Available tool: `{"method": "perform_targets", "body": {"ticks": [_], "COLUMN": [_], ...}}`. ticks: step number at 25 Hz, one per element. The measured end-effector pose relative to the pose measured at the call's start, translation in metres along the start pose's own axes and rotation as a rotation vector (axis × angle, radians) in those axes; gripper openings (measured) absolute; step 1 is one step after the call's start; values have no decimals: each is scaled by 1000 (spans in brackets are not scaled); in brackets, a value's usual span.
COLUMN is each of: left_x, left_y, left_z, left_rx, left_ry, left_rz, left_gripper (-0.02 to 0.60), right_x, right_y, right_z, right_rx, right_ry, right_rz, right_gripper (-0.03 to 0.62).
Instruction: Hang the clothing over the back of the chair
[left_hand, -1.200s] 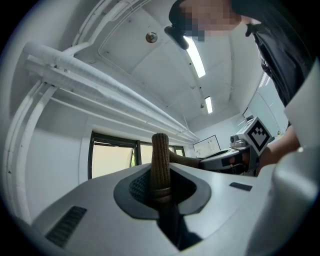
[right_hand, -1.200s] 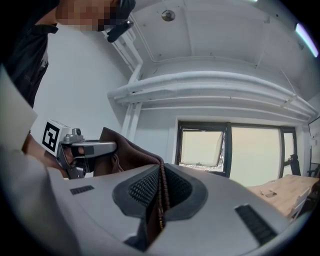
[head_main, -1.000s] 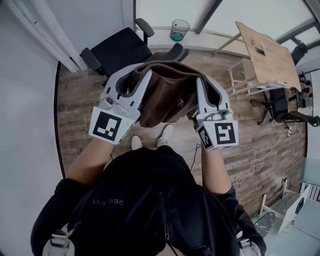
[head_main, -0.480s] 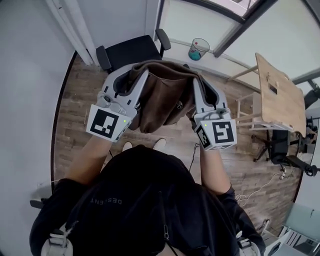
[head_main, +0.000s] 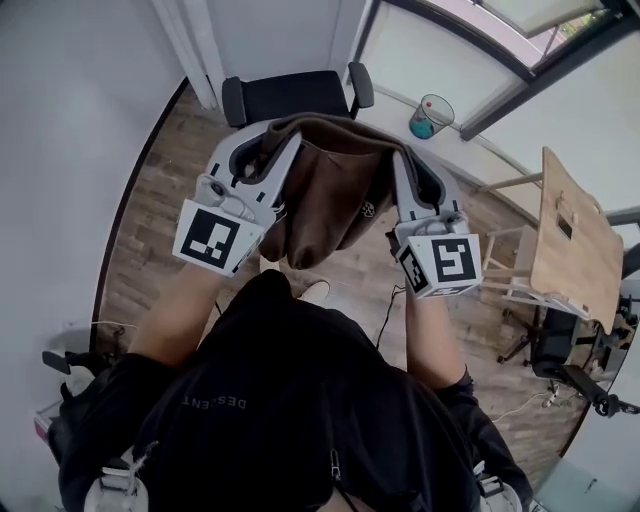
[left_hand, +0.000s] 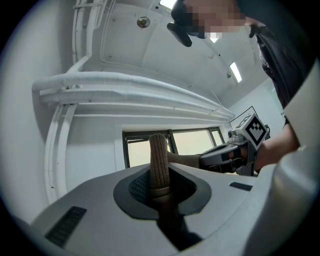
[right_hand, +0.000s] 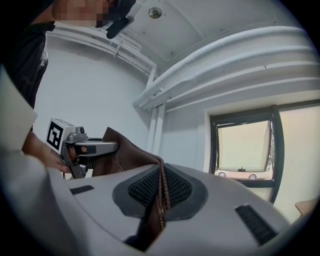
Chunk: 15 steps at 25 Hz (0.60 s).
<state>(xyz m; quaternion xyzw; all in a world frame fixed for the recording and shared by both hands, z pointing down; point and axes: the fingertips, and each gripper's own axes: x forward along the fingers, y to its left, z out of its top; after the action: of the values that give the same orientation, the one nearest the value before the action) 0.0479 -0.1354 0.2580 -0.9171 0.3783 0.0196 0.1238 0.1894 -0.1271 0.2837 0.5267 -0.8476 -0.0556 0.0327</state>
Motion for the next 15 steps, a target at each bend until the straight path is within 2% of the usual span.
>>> {"method": "perform_targets", "body": {"ticks": [4, 15], "left_x": [15, 66], "left_y": [15, 62], "left_z": [-5, -32], "left_rx": [8, -33], "left_ry": [7, 15], "left_rz": [5, -14], "left_gripper": [55, 55], "right_x": [24, 84], "right_y": [-12, -43], "right_z": [-3, -18], "right_rx": [5, 1], "right_ry": [12, 62], "right_rz": [6, -5], "right_gripper": [37, 40]}}
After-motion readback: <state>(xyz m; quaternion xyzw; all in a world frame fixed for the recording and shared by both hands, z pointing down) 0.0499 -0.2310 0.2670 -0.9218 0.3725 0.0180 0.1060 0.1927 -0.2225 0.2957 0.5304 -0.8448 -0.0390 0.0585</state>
